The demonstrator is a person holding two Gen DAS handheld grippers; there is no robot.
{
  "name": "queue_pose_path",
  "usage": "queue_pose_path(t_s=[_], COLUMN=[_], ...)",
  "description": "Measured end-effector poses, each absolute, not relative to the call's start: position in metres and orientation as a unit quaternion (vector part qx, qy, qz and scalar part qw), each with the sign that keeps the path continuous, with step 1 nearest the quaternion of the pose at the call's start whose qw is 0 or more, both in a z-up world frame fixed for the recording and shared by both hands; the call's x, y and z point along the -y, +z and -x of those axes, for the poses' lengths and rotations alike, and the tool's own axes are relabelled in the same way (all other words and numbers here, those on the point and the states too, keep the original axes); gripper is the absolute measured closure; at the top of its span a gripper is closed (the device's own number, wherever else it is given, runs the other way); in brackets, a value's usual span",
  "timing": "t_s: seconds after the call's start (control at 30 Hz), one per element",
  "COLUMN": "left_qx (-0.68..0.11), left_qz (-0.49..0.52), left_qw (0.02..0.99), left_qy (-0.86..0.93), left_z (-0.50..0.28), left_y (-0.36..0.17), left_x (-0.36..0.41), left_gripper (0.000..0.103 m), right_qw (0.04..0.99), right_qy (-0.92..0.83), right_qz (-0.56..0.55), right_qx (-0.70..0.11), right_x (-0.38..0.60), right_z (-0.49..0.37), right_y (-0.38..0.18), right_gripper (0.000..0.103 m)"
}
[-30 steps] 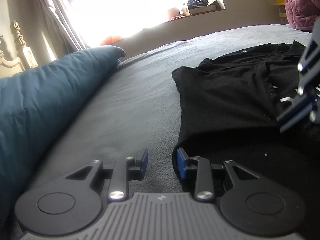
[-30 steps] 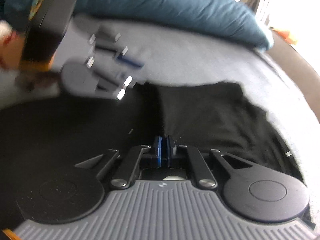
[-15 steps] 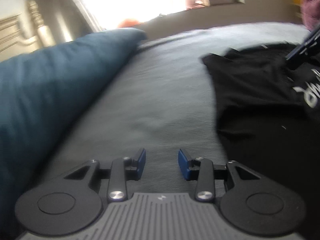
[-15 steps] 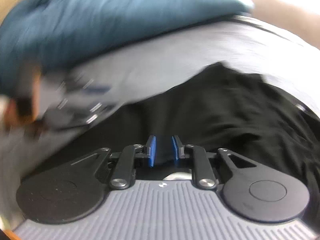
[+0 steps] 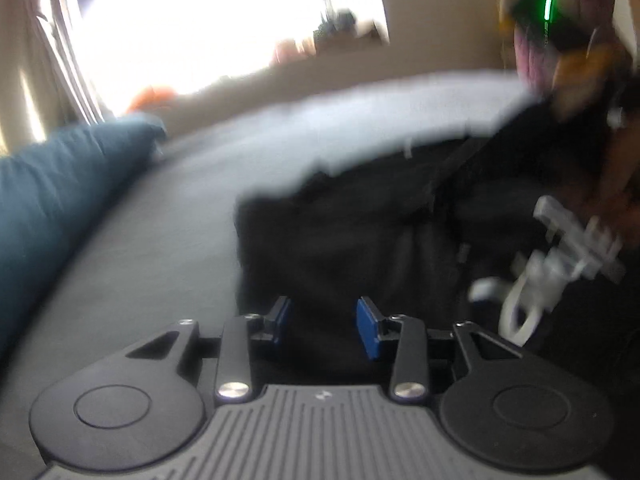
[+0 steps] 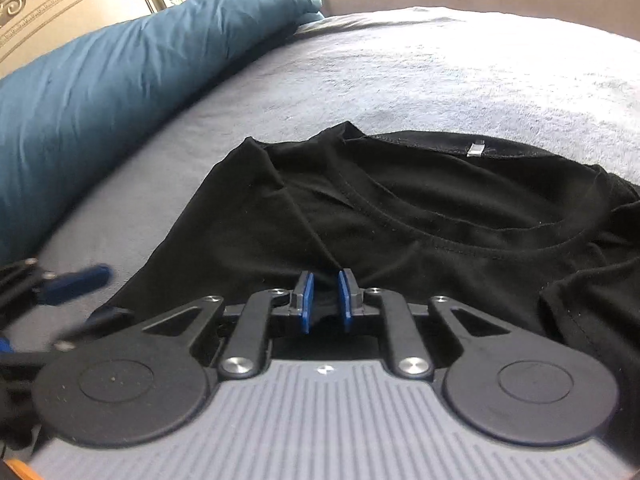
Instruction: Fold clothes
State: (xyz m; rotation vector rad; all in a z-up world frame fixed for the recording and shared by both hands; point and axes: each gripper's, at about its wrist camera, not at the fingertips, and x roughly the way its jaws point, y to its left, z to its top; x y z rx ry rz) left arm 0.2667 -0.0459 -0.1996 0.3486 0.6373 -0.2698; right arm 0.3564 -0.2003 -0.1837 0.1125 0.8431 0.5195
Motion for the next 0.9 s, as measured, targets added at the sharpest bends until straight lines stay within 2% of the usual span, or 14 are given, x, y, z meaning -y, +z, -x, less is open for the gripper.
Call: queue_pose_path(t_s=[0.13,0.37,0.43,0.6,0.73,0.8,0.9], left_qx=[-0.315,-0.317,-0.311,-0.303,-0.336,-0.345,-0.382], left_qz=[-0.134,-0.143,-0.15,-0.15,-0.094,-0.068,-0.033], left_qw=[0.931,0.927,0.927,0.931,0.929,0.93,0.919], left_qy=[-0.129,-0.141,-0.147,-0.137,-0.123,-0.111,-0.095], left_z=[-0.268,-0.263,-0.259,-0.226,-0.194,-0.175,-0.149], left_y=[-0.201,-0.174,-0.164,-0.133,-0.107,-0.099,-0.099], left_x=[0.036,0.034,0.034,0.015,-0.012,-0.026,-0.044], left_gripper=[0.06,0.053,0.048,0.028,0.022,0.014,0.014], right_qw=[0.89,0.898,0.9,0.915,0.925,0.928,0.929], right_qy=[0.228,0.226,0.227,0.231,0.244,0.248,0.257], right_qz=[-0.052,-0.136,-0.143,-0.097,-0.065,-0.069,-0.087], right_qx=[-0.392,-0.354,-0.343,-0.317,-0.285,-0.269,-0.251], right_x=[0.203,0.256,0.272,0.306,0.33,0.345,0.37], right_z=[-0.353,-0.331,-0.323,-0.294,-0.257,-0.235,-0.201], right_y=[-0.175,-0.127,-0.107,-0.045,-0.007,0.003,0.009], right_gripper=[0.09,0.088,0.088,0.087,0.083,0.078,0.076])
